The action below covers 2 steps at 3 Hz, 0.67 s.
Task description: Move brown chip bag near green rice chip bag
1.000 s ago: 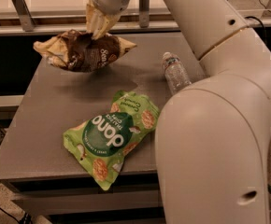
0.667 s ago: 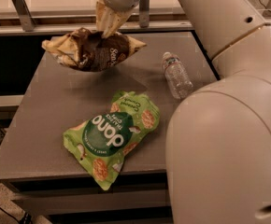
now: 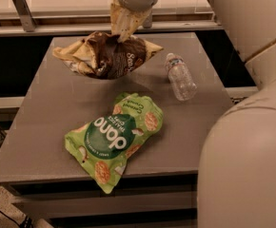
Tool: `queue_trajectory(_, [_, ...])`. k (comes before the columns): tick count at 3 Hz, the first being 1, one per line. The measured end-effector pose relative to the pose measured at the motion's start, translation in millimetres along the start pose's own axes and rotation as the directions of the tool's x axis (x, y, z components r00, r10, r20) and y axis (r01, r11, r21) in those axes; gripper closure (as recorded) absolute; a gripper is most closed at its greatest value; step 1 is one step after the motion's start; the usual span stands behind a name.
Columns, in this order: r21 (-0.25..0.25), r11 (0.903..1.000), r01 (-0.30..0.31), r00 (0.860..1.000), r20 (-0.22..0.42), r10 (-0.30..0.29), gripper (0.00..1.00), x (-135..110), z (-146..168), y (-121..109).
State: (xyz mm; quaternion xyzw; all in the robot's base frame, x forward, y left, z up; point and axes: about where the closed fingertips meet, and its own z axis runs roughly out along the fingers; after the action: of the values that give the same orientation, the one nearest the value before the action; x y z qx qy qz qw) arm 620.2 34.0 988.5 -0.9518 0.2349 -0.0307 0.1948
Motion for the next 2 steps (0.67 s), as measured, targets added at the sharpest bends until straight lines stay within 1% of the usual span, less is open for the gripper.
queue_trajectory(1, [0.031, 0.9995, 0.002, 1.000, -0.011, -0.001, 0.82, 3.2, 3.0, -9.7])
queue_trajectory(2, [0.054, 0.9985, 0.003, 1.000, -0.020, -0.002, 0.59, 5.8, 5.3, -16.8])
